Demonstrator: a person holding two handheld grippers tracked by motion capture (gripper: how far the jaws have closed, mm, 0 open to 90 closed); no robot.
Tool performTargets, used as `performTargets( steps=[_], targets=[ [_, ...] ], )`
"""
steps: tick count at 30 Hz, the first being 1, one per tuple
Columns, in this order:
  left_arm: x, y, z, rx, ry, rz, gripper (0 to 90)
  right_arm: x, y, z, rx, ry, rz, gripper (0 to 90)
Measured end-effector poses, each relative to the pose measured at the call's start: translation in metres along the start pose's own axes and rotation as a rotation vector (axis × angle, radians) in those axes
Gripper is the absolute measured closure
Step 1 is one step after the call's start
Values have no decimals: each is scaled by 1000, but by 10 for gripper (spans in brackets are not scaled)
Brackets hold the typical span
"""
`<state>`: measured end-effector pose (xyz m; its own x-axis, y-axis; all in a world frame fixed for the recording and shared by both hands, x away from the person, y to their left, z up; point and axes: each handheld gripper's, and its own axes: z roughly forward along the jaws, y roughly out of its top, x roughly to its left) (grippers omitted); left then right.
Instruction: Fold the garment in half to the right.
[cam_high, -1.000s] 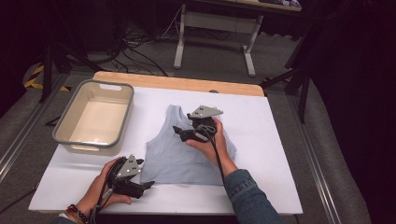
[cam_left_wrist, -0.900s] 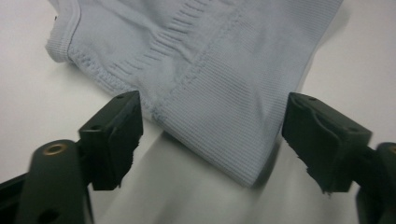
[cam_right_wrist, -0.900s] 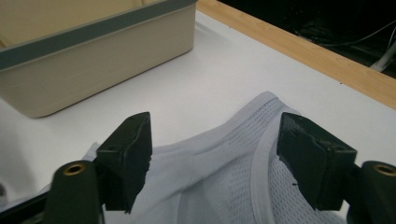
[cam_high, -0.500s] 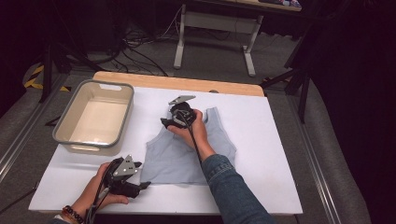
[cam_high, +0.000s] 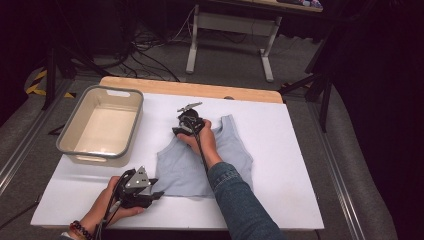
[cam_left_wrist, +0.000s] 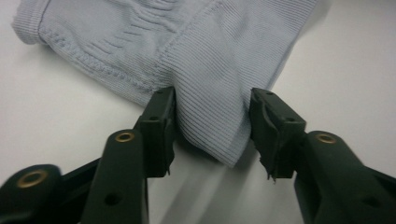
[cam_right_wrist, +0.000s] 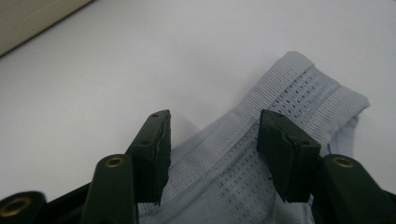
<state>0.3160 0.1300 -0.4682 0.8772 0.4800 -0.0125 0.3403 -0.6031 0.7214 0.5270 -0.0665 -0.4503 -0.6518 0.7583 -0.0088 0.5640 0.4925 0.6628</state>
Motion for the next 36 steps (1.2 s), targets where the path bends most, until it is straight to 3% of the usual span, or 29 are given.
performTargets(
  steps=[5,9,18,25,36],
  targets=[
    [-2,2,0,5,-10,22,729,4,1,2,1,-37,-8,547],
    [-4,3,0,8,5,46,801,5,3,3,7,-47,-7,672],
    [-5,2,-1,-1,44,65,814,8,9,4,34,-65,-27,831],
    [-6,1,-3,-9,72,79,822,8,9,4,26,-57,-35,857],
    [-5,-2,-6,-13,108,78,824,8,16,-8,-35,-34,-45,860]
  ],
)
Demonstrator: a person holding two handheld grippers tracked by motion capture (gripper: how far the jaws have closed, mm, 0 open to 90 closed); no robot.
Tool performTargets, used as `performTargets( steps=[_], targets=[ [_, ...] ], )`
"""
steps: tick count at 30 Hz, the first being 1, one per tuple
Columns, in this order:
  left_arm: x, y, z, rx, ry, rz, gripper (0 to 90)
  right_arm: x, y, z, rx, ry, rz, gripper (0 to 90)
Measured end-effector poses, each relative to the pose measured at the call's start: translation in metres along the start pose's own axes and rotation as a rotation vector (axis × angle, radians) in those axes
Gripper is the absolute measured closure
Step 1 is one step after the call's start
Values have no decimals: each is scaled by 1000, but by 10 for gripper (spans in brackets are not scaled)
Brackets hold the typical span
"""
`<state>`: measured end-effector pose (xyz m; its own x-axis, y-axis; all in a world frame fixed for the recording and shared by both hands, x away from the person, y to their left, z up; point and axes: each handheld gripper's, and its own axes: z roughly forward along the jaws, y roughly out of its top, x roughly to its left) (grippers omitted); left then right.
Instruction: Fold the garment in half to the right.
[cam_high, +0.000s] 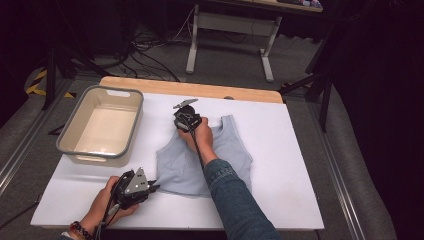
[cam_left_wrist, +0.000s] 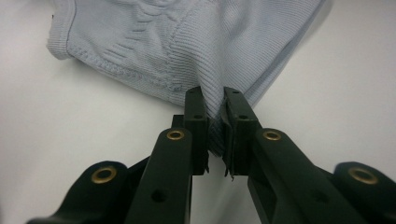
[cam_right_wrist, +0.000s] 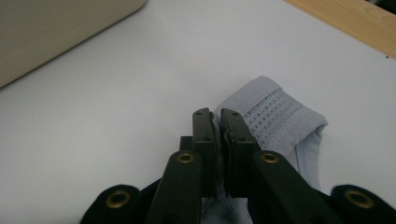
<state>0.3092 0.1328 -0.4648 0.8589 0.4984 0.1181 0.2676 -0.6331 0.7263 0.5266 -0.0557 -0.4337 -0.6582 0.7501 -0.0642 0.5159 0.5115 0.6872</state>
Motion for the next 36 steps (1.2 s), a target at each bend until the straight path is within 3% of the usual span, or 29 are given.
performTargets(
  steps=[6,16,25,36],
  targets=[
    [2,-1,-4,-7,15,3,824,2,5,-5,-24,5,-13,860],
    [7,-3,-12,-18,48,-33,826,2,8,-12,-82,29,-18,860],
    [9,-2,-18,-46,82,-35,826,-2,12,-24,-156,34,-19,860],
    [11,-3,-29,-50,115,9,827,-1,15,-31,-205,67,-33,860]
  ],
)
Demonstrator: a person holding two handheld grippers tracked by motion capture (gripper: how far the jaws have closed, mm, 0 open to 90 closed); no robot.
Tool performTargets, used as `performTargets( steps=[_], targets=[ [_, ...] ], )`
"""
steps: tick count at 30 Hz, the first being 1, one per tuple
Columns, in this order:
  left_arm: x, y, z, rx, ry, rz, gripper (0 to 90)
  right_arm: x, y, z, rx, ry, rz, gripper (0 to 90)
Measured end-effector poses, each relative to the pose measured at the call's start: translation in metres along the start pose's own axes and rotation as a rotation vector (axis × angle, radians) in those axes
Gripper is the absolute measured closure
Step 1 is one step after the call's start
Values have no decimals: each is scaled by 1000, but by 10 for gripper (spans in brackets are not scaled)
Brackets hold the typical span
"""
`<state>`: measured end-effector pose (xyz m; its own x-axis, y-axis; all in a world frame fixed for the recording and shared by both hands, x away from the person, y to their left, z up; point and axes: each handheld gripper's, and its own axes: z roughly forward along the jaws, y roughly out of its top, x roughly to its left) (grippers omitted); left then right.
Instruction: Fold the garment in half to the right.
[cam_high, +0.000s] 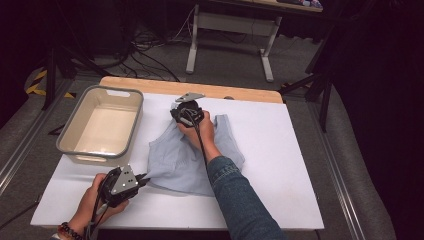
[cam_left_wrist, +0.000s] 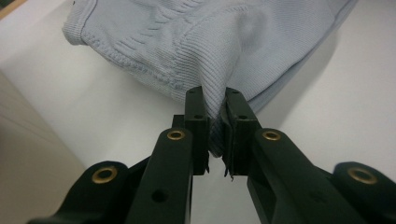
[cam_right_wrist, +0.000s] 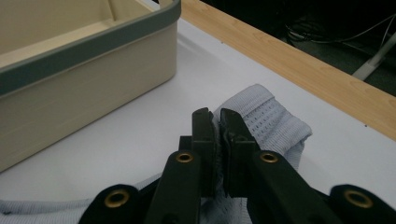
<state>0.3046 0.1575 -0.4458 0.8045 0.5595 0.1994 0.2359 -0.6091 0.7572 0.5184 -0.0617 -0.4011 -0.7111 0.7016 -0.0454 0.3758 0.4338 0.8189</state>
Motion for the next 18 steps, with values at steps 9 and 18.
performTargets(
  steps=[9,18],
  targets=[
    [0,2,-8,-17,25,25,827,1,4,-6,-27,6,-7,860],
    [3,4,-17,-68,25,4,827,-1,8,-14,-75,29,0,860]
  ],
)
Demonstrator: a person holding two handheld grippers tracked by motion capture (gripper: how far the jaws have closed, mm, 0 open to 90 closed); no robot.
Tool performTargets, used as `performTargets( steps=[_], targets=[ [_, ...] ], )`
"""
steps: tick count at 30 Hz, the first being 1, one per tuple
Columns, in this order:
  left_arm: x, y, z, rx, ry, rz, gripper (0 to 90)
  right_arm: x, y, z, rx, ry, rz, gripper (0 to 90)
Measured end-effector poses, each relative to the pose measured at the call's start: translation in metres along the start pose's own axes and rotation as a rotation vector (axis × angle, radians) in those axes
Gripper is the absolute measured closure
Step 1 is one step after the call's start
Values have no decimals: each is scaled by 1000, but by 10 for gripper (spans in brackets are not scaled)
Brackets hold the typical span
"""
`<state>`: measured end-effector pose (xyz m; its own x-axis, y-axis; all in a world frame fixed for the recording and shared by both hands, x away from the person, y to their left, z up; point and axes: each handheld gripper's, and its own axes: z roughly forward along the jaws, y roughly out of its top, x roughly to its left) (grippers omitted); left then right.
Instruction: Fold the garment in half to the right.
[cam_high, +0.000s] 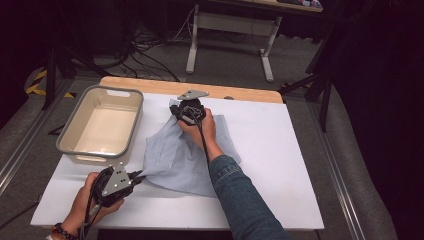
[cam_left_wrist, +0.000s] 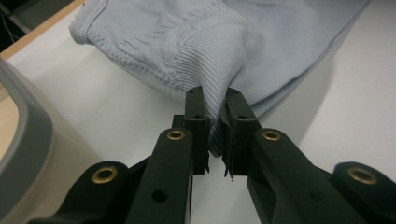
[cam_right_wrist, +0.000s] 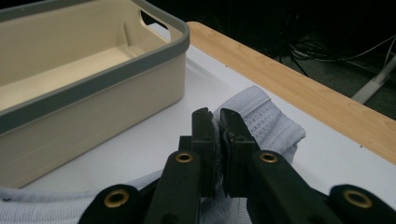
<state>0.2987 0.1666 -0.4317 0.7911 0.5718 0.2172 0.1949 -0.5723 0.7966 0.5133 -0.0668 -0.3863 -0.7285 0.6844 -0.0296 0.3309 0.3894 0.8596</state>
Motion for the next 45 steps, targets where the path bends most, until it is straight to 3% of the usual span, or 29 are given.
performTargets(
  steps=[3,7,17,23,26,33,41,45],
  targets=[
    [-2,6,-2,-46,-14,-12,827,-3,1,-6,-18,11,7,860],
    [-5,15,-3,-89,-26,6,827,-8,2,-13,-34,21,19,863],
    [-10,27,0,-142,-57,21,827,-10,2,-19,-38,19,12,863],
    [-16,42,10,-188,-115,28,827,-15,3,-28,-61,33,5,863],
    [-20,51,16,-195,-132,56,827,-19,2,-35,-76,38,9,862],
    [-43,81,49,-185,-184,144,827,-41,-8,-55,-87,43,21,861],
    [-60,104,87,-165,-240,166,826,-65,-27,-78,-100,24,47,860],
    [-69,109,101,-154,-240,181,826,-75,-38,-87,-86,-11,64,859]
  ],
)
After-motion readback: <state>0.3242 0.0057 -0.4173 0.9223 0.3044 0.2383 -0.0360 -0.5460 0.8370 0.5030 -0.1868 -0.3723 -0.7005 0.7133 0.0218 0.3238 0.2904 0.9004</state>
